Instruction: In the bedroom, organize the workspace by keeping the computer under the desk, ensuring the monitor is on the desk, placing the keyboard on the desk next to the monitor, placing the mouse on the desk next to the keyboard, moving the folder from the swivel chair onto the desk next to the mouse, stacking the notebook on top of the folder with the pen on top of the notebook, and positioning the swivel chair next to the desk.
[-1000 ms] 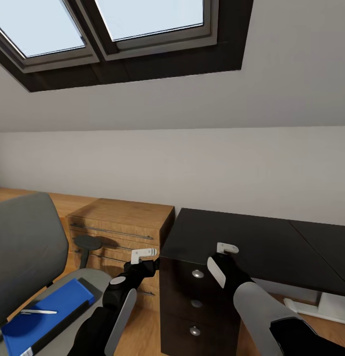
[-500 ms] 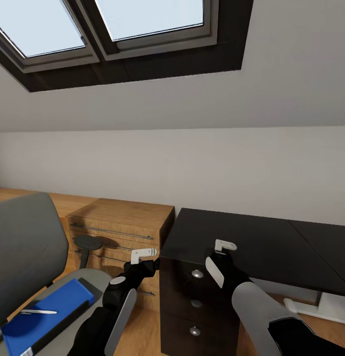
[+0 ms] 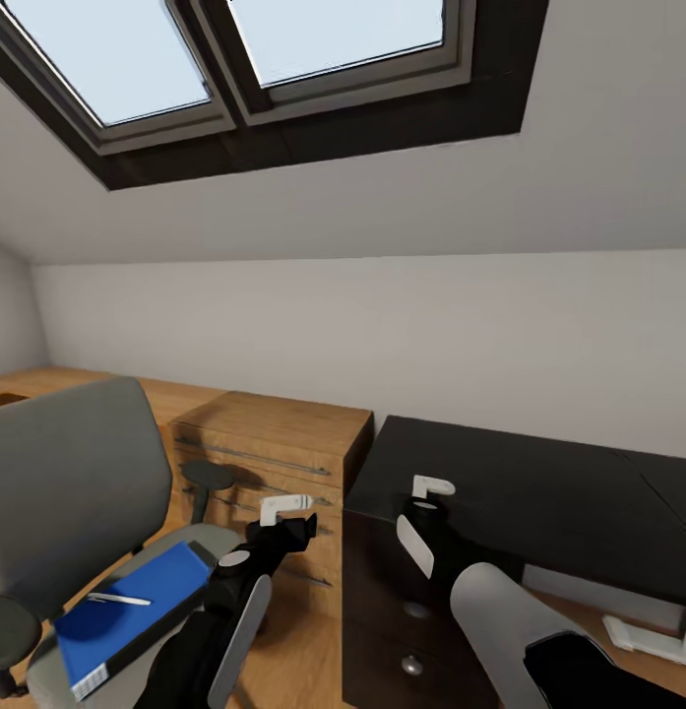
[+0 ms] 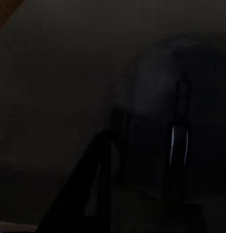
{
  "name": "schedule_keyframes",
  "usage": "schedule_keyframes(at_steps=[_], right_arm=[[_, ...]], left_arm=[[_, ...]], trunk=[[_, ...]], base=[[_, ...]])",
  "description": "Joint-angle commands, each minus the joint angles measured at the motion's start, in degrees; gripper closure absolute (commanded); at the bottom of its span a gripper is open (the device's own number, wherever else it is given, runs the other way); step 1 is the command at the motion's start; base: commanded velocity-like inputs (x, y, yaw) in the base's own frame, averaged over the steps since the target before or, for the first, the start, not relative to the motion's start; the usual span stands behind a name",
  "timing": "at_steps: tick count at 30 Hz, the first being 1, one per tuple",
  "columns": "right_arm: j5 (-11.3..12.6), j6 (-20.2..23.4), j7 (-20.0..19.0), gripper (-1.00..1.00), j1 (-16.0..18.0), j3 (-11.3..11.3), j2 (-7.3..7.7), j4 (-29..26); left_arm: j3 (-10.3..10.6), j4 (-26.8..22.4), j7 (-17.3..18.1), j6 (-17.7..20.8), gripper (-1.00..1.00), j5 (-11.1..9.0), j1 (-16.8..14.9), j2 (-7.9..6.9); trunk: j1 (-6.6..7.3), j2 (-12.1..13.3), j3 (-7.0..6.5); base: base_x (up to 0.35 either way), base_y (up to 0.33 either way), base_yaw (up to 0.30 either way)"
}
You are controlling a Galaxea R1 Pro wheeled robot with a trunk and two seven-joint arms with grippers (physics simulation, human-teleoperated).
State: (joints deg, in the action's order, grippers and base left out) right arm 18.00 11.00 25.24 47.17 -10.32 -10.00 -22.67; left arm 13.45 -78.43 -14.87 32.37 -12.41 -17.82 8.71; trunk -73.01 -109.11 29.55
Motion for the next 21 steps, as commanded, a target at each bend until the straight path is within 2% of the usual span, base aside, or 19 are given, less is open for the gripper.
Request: schedule_keyframes(at_steps=[1,8,11,21], right_arm=[[0.1,0.4,0.2,1.0,0.0,-0.2,0.0,-0.1],[0.1,0.3,-0.3,1.0,0.0,-1.4,0.0,-0.1],[0.1,0.3,-0.4,1.0,0.0,-1.5,0.0,-0.1],[0.2,0.0,0.0,1.0,0.0,-1.6,0.0,-0.3]], left_arm=[[0.1,-0.1,-0.5,0.2,-1.0,-0.6,0.0,-0.01],[0.1,-0.1,-0.5,0.2,-1.0,-0.6,-0.1,-0.01],[0.1,0.0,-0.5,0.2,-1.0,-0.6,0.0,-0.01],[0.1,0.0,-0.6,0.2,-1.0,-0.6,0.0,-0.01]], trunk=[[0.01,0.0,0.07],[0.01,0.0,0.07],[0.01,0.0,0.07],[0.01,0.0,0.07]], base=[[0.0,0.0,0.269],[0.035,0.046,0.233],[0.211,0.217,0.033],[0.017,0.014,0.001]])
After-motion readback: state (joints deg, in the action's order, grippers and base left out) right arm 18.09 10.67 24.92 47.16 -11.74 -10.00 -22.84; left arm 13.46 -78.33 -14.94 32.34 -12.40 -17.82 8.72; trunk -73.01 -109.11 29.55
